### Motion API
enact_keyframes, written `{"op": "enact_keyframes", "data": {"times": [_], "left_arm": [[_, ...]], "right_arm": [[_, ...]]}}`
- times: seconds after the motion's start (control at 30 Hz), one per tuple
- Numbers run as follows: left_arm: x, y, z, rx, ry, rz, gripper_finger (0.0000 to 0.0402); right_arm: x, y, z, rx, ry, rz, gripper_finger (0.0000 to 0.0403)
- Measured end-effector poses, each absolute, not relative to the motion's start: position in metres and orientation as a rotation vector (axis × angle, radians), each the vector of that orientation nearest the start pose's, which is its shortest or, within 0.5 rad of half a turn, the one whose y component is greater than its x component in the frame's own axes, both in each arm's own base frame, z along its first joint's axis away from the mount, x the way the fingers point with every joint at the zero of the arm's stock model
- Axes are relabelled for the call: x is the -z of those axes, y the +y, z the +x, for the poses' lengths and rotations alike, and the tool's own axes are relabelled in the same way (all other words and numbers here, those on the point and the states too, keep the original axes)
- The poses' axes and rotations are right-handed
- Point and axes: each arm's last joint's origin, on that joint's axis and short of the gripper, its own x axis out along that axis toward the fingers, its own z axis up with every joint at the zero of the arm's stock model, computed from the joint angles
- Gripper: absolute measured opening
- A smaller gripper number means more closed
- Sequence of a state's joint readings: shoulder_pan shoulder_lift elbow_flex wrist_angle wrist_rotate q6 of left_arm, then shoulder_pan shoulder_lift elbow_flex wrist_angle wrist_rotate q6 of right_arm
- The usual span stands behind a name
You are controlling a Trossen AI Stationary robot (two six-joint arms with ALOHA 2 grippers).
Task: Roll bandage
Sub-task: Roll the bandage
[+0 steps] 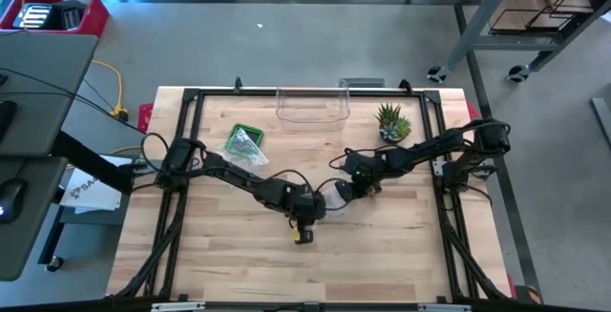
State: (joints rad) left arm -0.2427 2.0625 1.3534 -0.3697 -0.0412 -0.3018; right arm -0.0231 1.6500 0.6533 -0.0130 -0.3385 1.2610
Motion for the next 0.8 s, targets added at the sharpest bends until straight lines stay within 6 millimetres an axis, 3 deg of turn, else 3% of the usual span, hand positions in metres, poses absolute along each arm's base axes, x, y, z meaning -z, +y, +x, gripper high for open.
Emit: {"op": "enact_keyframes", "data": {"times": [0.33, 0.8], "left_arm": [[-0.13, -0.096, 0.404, 0.032, 1.117, -0.089, 0.0], [-0.147, -0.079, 0.371, 0.243, 1.394, 0.097, 0.0]], "right_arm": [[-0.112, 0.005, 0.272, 0.467, 1.09, 1.402, 0.0], [-0.111, 0.014, 0.27, 0.507, 1.098, 1.421, 0.0]]}}
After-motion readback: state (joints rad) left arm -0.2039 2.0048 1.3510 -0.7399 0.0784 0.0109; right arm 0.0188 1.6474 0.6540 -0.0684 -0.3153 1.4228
